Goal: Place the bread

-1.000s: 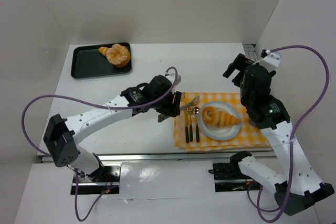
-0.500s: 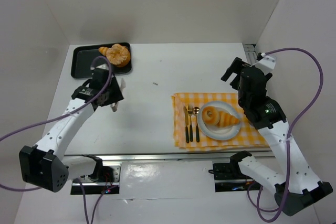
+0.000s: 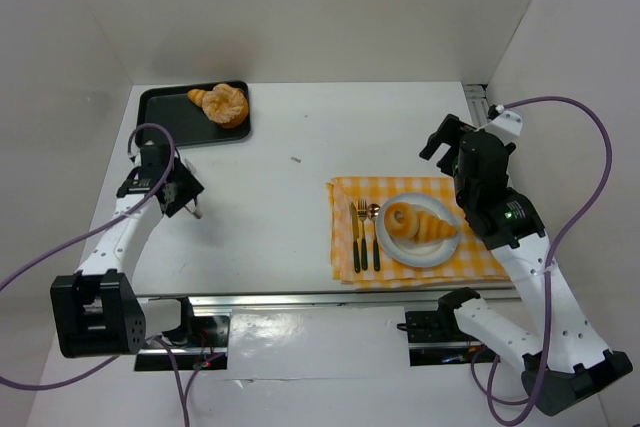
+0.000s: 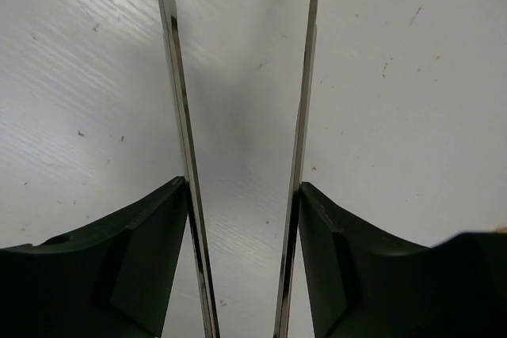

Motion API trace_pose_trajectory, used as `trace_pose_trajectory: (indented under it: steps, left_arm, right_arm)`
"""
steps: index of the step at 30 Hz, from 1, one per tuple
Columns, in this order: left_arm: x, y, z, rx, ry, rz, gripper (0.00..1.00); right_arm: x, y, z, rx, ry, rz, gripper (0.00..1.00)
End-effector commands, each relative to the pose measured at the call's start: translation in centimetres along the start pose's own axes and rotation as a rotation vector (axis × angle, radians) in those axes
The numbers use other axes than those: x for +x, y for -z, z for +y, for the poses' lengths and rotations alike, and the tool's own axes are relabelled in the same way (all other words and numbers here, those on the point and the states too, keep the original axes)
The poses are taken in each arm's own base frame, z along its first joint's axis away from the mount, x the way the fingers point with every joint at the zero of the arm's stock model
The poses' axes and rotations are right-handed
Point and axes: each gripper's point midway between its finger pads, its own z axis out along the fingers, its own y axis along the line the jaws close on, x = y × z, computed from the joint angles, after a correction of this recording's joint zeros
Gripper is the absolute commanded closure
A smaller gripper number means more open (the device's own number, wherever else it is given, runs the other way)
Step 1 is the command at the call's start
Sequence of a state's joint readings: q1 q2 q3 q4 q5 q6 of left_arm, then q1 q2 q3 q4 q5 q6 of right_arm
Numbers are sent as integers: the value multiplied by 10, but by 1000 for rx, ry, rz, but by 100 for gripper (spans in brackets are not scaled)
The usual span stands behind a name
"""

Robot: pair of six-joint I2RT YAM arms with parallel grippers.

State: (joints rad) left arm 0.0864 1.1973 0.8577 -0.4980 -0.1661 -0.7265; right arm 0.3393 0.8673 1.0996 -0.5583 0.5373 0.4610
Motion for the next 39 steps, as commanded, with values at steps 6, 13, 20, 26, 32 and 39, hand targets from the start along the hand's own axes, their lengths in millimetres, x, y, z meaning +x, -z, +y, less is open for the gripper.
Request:
trace_pose_trajectory:
  steps: [6, 13, 20, 26, 32, 39]
  left_arm:
    - [14, -20, -3, 7, 96, 69, 25]
    - [-5, 4, -18, 28, 22, 21, 2]
    - [-19, 49, -85, 135, -203, -73, 0]
    - [32, 61, -160, 222, -444, 17, 0]
    - [68, 60, -199, 267, -573, 21, 0]
    - [83, 56, -220, 342, -636, 37, 3]
  right_arm:
    - [-9, 0, 6, -26, -35, -31, 0]
    - [-8, -2, 9, -34, -44, -26, 0]
    - [-3, -9, 8, -6, -25, -3, 0]
    - [21, -24, 4, 49, -3, 65, 0]
    - [67, -48, -7, 119, 77, 192, 0]
    - [95, -62, -8, 151, 121, 288, 0]
